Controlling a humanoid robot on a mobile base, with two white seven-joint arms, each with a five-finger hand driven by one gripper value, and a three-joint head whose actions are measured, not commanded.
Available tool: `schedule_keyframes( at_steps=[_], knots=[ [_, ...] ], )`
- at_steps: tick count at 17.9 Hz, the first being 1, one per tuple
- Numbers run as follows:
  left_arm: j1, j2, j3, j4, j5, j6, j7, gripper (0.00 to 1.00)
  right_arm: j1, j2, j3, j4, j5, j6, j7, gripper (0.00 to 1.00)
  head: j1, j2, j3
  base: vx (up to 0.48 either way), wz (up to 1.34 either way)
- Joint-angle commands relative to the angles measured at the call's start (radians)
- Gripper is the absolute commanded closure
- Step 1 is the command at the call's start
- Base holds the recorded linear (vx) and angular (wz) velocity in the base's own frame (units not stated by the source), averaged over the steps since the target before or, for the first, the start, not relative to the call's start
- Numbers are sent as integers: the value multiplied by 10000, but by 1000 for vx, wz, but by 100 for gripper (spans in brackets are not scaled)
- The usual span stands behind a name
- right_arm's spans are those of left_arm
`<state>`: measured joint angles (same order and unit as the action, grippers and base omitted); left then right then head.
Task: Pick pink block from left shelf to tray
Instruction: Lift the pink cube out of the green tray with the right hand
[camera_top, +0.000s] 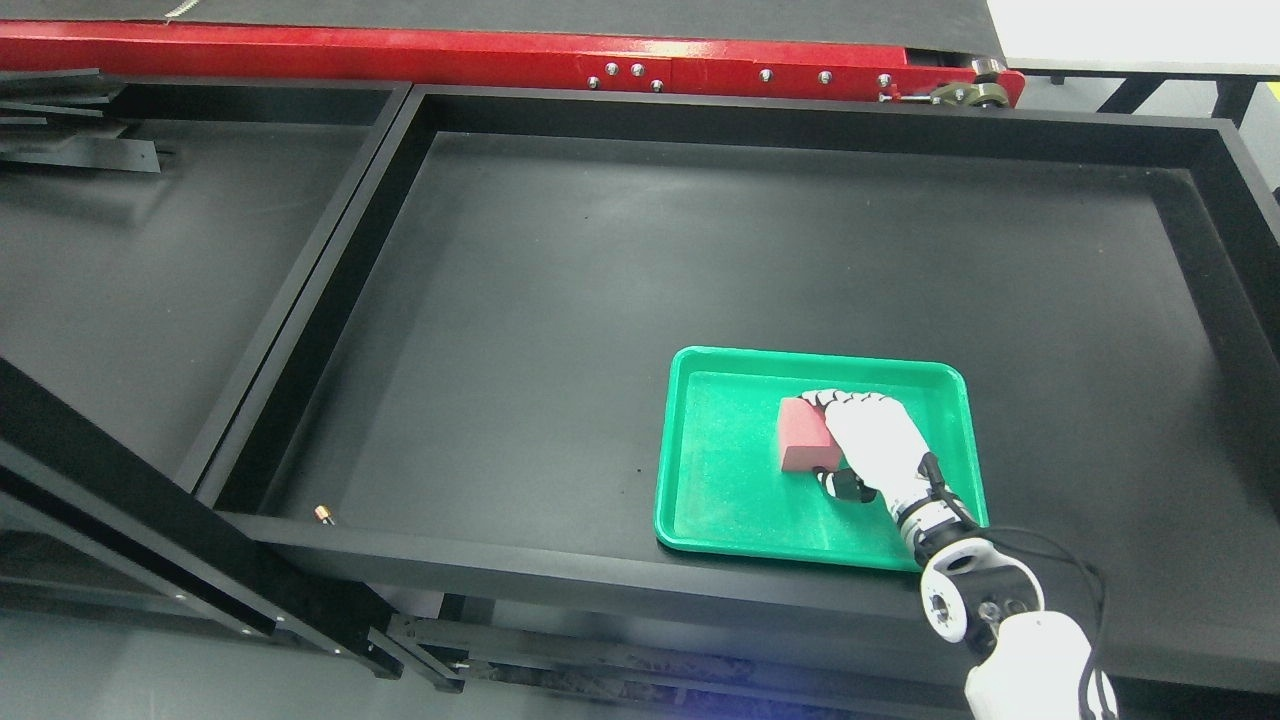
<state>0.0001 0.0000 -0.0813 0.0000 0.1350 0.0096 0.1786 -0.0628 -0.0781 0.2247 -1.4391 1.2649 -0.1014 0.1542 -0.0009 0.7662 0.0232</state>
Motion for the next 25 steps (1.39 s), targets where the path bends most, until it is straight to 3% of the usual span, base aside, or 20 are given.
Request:
schedule_keyframes(
  at_steps=[1, 4, 7, 10, 15, 25],
  knots=[
    [-293, 175, 0, -175, 0, -4, 8, 0, 15, -93, 8, 217, -100, -182, -116, 93, 0, 0, 0, 0, 0],
    [-293, 175, 0, -175, 0, -4, 8, 0, 30, -63, -175, 187, -360, -397, -848, 97, 0, 0, 0, 0, 0],
    [-293, 175, 0, -175, 0, -4, 8, 0, 45, -93, -605, -73, -1095, -534, -2443, 97, 0, 0, 0, 0, 0],
    [-308, 175, 0, -175, 0, -4, 8, 0, 213, -185, -1233, -625, -1648, -1423, -4252, 97, 0, 0, 0, 0, 0],
    [-293, 175, 0, -175, 0, -4, 8, 0, 582, -247, -1511, -1178, -2233, -1609, -6095, 97, 0, 0, 0, -6, 3],
    [-293, 175, 0, -175, 0, -4, 8, 0, 1287, -247, -1511, -1792, -2494, -1640, -6405, 97, 0, 0, 0, -63, 94]
  ],
)
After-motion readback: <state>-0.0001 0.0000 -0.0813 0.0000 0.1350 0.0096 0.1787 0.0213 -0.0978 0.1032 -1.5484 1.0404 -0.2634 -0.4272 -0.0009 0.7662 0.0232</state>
